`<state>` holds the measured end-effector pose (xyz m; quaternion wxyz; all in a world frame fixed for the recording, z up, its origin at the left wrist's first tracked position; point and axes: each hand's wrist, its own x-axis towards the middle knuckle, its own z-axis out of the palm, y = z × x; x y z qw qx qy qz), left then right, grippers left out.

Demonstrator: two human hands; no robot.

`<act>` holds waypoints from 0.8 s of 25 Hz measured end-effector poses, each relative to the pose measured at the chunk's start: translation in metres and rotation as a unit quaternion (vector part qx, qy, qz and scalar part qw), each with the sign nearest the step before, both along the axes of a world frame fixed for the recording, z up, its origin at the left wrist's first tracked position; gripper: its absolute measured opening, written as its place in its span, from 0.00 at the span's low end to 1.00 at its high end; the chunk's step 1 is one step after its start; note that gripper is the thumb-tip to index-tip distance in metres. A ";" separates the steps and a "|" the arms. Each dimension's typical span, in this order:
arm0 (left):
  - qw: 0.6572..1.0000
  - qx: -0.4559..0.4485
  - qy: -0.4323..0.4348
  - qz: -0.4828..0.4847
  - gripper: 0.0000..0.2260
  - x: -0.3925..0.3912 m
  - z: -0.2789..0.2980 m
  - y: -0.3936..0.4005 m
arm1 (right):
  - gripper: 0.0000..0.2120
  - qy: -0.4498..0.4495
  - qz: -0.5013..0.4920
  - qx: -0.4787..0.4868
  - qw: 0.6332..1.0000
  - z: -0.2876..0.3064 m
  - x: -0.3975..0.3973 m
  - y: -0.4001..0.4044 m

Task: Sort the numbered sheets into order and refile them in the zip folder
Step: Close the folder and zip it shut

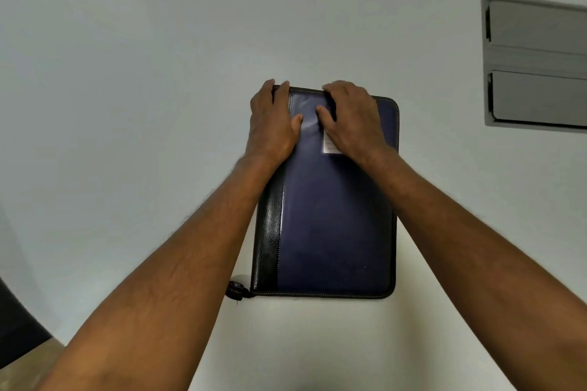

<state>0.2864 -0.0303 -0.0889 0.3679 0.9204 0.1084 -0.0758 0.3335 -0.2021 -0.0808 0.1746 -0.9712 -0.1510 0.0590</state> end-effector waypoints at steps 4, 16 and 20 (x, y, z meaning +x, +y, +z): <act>0.991 0.104 -0.014 -0.084 0.33 -0.028 0.002 0.000 | 0.34 0.036 -0.019 -0.061 0.997 -0.008 -0.031 -0.035; 0.972 0.189 -0.010 -0.141 0.34 -0.154 0.050 0.008 | 0.39 0.082 -0.064 -0.095 0.990 0.040 -0.167 -0.066; 0.967 0.195 0.010 -0.163 0.33 -0.199 0.070 0.010 | 0.39 0.090 -0.072 -0.099 0.988 0.062 -0.212 -0.071</act>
